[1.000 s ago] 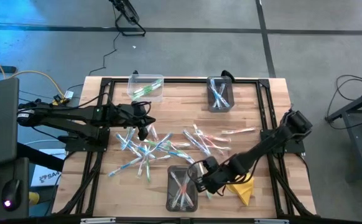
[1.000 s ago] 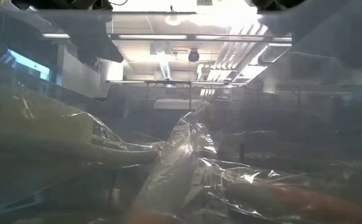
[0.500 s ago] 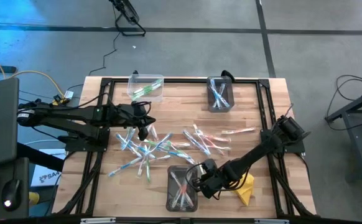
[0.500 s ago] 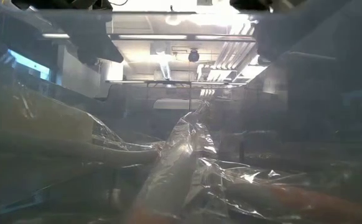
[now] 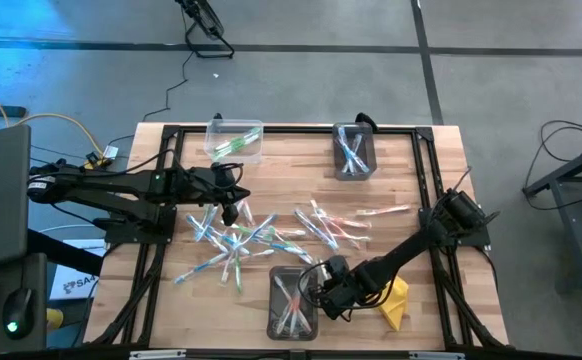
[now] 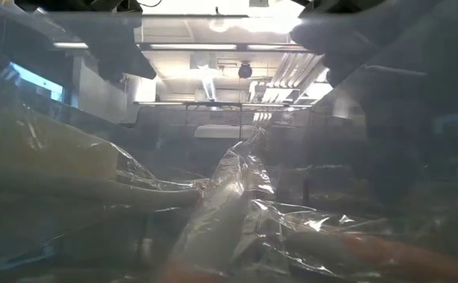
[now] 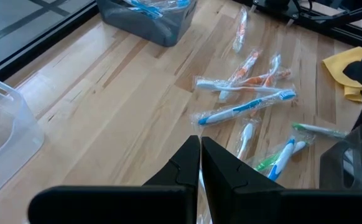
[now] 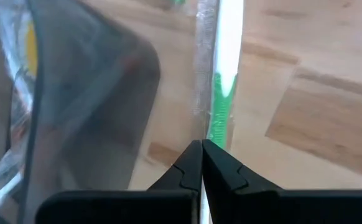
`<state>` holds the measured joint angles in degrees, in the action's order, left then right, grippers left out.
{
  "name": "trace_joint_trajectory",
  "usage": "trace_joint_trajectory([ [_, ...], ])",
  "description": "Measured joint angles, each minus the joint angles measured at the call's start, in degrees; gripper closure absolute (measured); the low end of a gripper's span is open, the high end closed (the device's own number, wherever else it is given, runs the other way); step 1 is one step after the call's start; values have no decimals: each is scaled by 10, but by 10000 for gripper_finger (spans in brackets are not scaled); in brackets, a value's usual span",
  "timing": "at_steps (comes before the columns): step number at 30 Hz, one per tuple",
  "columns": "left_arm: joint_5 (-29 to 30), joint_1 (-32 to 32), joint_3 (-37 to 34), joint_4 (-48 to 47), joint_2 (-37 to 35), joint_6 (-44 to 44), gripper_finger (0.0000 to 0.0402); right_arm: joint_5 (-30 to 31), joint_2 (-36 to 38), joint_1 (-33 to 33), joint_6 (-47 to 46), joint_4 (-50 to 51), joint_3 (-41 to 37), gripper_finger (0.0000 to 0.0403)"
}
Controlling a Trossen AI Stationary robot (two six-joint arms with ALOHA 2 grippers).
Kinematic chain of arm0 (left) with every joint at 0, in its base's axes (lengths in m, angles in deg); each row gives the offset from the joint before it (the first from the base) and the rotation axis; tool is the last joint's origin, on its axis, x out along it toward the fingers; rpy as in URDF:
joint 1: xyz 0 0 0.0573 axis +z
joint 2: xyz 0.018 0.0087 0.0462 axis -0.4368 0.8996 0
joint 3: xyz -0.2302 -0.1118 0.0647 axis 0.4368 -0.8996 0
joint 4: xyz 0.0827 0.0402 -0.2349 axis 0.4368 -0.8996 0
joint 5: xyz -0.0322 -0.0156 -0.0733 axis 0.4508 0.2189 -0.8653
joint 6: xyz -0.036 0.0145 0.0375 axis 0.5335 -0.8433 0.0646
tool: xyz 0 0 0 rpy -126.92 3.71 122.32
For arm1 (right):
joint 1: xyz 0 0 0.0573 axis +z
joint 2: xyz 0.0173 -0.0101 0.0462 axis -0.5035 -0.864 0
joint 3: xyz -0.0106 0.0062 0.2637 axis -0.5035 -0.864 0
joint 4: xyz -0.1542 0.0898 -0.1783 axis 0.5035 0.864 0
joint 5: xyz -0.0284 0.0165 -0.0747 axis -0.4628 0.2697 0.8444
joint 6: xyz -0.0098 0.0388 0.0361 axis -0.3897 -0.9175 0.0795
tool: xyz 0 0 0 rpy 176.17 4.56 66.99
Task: Pick & Place Toothbrushes
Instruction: Put the green toothbrush into the transparent bin
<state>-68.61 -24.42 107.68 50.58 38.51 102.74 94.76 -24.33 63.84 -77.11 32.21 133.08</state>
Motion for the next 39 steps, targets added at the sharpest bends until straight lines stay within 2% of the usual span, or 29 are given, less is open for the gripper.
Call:
trace_joint_trajectory([
  [12, 0, 0, 0, 0, 0, 0, 389, 18, 0, 0, -41, 101, 0, 400],
  [18, 0, 0, 0, 0, 0, 0, 389, 17, 2, 0, -41, 109, 0, 400],
  [21, 0, 0, 0, 0, 0, 0, 389, 19, 25, 0, -41, 103, 0, 400],
  [26, 0, 0, 0, 0, 0, 0, 389, 69, 75, 2, -22, 113, 0, 400],
  [34, 0, 0, 0, 0, 0, 0, 389, 4, 89, -11, 67, 124, 0, 400],
  [39, 0, 0, 0, 1, 0, 0, 389, -3, 86, -11, 98, 125, 0, 400],
])
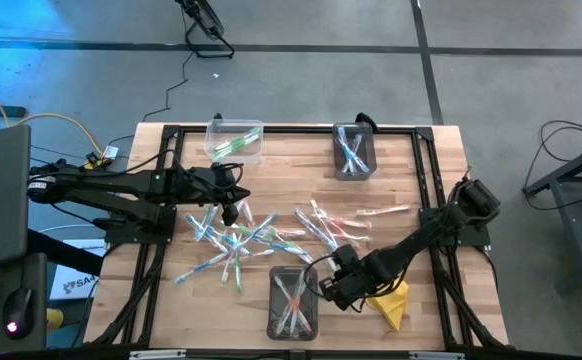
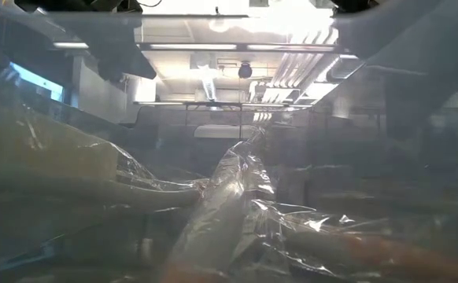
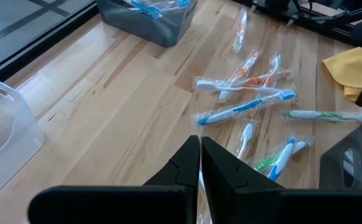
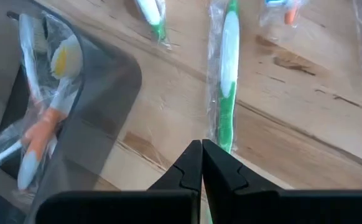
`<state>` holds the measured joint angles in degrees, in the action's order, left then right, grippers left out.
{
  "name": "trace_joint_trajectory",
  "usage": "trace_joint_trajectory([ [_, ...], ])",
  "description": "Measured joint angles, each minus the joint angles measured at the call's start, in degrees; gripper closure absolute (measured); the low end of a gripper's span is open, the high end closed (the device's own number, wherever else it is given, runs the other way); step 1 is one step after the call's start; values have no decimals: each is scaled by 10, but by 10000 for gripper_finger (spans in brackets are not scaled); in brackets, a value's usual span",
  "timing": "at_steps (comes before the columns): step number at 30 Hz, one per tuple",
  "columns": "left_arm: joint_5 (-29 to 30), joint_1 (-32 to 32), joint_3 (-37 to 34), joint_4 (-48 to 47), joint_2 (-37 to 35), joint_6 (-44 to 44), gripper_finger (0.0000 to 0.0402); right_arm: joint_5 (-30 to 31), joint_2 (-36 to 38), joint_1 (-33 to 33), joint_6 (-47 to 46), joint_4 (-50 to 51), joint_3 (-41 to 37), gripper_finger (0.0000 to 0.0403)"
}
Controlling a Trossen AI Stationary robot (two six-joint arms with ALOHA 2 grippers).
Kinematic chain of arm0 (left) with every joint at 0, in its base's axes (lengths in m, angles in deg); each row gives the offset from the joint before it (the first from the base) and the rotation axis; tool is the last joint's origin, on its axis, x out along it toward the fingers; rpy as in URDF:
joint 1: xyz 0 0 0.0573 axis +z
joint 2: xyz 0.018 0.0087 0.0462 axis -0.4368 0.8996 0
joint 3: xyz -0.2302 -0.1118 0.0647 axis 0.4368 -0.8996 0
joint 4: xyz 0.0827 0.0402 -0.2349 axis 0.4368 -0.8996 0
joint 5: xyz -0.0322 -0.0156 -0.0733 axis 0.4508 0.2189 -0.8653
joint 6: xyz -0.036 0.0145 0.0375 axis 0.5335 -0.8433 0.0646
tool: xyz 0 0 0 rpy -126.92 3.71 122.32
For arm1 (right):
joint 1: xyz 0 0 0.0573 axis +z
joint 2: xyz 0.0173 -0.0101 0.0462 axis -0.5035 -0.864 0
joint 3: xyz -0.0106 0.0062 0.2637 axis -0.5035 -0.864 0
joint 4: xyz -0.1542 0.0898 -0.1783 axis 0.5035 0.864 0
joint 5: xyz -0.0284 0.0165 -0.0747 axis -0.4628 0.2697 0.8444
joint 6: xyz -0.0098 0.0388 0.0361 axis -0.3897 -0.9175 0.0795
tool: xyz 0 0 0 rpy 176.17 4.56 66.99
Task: Pick & Place Toothbrushes
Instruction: Put the green toothbrush into the transparent bin
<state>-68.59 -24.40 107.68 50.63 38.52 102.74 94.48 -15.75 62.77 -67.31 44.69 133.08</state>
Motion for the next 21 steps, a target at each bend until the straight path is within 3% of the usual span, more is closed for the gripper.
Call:
trace_joint_trajectory([
  [4, 0, 0, 0, 0, 0, 0, 389, -6, 0, 0, 25, 0, 0, 385],
  [14, 0, 0, 0, 0, 0, 0, 389, -14, -31, 0, 24, -4, 0, 278],
  [21, 0, 0, 0, 0, 0, 0, 389, -13, -64, 0, 24, -5, 0, 271],
])
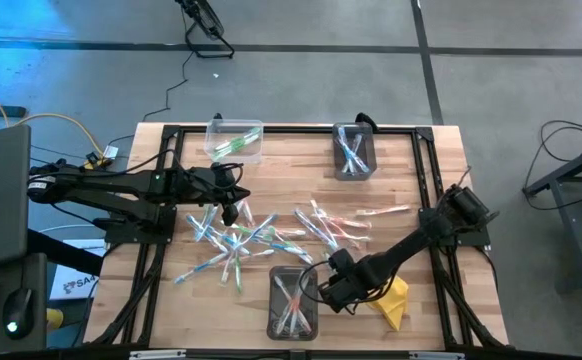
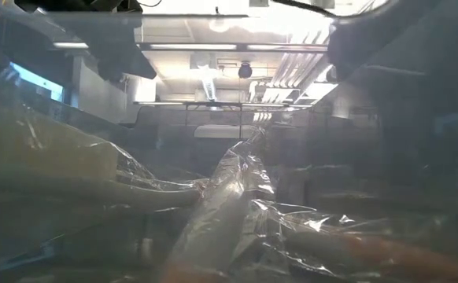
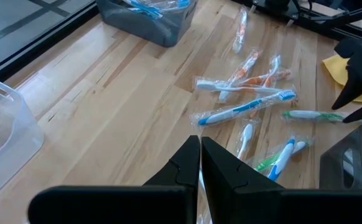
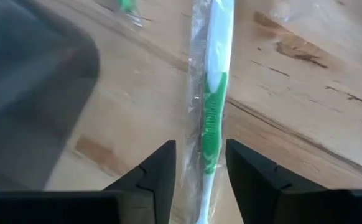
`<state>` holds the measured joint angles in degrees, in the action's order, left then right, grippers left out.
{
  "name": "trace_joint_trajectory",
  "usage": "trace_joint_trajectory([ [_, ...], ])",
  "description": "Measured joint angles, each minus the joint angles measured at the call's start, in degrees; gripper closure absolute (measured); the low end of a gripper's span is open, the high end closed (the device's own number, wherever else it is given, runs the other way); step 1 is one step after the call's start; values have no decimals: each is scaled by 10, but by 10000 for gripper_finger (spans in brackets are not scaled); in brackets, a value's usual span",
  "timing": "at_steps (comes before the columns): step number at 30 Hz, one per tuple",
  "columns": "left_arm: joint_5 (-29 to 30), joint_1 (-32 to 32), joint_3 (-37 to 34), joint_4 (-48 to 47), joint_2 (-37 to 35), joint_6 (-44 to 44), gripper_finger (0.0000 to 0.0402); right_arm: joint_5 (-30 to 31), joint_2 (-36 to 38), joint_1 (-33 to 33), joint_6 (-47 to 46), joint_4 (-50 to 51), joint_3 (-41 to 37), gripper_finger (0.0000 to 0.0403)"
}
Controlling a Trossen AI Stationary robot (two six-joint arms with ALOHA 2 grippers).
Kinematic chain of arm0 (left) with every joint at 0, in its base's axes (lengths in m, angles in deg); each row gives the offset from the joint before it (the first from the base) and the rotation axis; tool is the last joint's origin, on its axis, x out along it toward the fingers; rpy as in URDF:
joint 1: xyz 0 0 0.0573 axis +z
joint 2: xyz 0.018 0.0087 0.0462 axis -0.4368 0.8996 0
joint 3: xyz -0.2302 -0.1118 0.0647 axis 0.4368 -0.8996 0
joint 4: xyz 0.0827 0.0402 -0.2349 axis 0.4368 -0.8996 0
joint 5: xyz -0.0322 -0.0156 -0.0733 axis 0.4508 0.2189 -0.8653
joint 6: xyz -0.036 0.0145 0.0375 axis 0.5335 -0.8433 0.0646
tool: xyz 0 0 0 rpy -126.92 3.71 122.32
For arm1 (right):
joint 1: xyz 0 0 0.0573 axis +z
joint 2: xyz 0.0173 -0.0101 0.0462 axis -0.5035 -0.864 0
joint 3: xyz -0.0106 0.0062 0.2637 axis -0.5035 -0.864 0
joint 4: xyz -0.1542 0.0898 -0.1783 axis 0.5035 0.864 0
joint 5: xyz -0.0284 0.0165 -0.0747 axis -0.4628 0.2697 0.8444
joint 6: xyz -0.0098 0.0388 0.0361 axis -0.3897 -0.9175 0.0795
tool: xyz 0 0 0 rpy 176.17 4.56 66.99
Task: Pick & Place Toothbrushes
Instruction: Put the green toothbrush into the transparent bin
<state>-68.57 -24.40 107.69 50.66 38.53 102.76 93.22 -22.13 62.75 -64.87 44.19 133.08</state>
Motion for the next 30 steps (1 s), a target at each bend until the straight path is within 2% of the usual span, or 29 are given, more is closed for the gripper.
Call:
trace_joint_trajectory([
  [13, 0, 0, 0, 0, 0, 0, 389, 3, -40, 0, 0, -11, 2, 283],
  [23, 0, 0, 0, -1, 0, 0, 389, 8, -41, 0, 0, -7, 1, 373],
  [30, 0, 0, 0, -1, 0, 0, 389, 12, -42, 1, -14, -12, 1, 389],
])
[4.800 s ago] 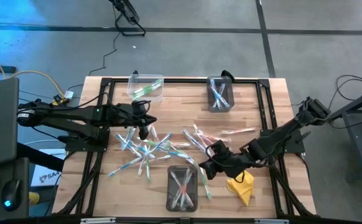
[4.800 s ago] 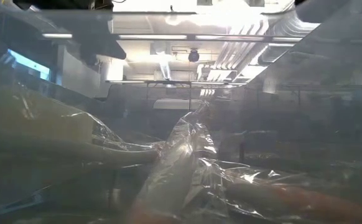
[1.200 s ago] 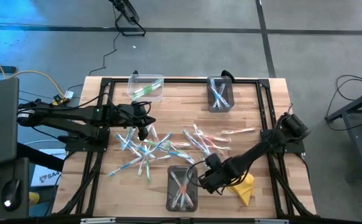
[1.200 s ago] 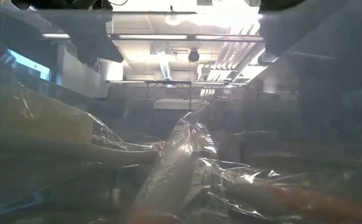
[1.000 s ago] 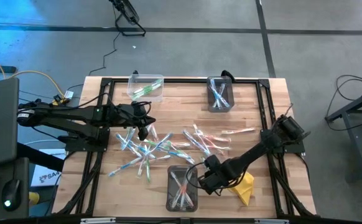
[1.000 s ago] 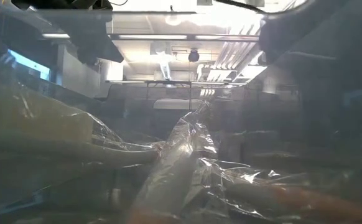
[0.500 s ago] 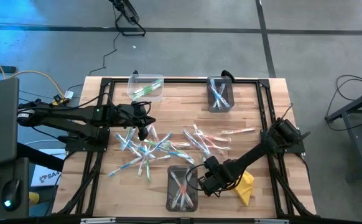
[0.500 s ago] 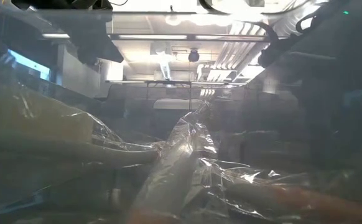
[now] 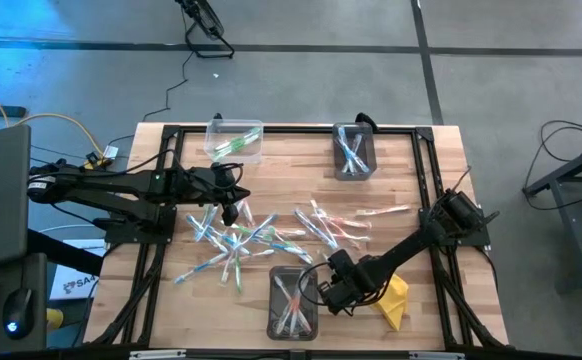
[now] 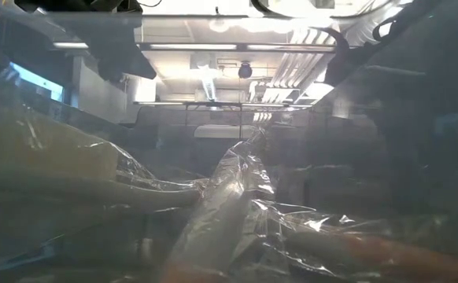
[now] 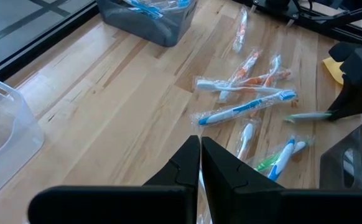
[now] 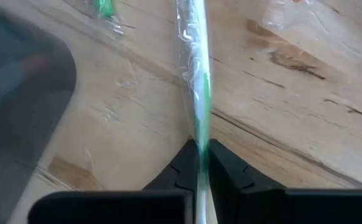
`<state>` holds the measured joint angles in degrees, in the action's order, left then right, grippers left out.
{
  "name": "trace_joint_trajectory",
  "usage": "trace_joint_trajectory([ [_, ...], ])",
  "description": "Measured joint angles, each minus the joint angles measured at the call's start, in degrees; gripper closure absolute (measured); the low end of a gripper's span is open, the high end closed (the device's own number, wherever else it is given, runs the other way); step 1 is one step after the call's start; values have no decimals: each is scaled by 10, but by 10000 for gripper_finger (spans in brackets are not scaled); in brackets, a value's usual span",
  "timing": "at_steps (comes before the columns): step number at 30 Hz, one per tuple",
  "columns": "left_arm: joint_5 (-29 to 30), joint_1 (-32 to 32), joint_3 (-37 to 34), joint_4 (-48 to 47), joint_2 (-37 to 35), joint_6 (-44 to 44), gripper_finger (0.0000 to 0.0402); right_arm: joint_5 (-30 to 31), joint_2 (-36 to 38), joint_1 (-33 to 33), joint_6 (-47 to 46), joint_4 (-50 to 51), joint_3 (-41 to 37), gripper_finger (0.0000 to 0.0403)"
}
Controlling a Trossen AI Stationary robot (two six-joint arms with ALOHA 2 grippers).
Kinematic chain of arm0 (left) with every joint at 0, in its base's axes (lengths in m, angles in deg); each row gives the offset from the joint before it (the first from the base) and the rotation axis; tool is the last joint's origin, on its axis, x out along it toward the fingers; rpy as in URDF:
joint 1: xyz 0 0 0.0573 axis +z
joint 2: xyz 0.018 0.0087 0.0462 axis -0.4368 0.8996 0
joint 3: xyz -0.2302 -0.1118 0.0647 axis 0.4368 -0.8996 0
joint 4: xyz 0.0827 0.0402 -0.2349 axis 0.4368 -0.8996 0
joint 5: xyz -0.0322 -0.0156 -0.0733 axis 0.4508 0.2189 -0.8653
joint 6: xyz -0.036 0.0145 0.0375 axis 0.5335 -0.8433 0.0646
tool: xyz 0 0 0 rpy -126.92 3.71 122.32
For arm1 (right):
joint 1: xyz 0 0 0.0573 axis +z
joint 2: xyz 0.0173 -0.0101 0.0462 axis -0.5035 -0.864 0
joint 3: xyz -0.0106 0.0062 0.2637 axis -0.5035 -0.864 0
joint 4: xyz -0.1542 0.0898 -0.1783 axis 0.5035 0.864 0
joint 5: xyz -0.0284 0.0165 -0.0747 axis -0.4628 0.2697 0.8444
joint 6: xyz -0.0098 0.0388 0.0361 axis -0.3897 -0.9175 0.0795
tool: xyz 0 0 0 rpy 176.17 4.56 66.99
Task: Pick & Place Toothbrushes
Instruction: Put the green toothbrush into the transparent bin
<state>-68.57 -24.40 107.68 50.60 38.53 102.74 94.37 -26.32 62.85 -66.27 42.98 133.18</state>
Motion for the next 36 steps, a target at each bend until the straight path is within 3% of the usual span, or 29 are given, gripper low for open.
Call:
trace_joint_trajectory([
  [22, 0, 0, 0, 1, 0, 0, 389, 24, 121, 5, 33, 65, -2, 393],
  [31, -25, 0, 0, 12, 0, 0, 389, 97, 206, -5, 65, 77, -2, 394],
  [36, -42, 0, 0, 61, 0, -17, 389, 129, 242, -34, 131, 75, -2, 394],
])
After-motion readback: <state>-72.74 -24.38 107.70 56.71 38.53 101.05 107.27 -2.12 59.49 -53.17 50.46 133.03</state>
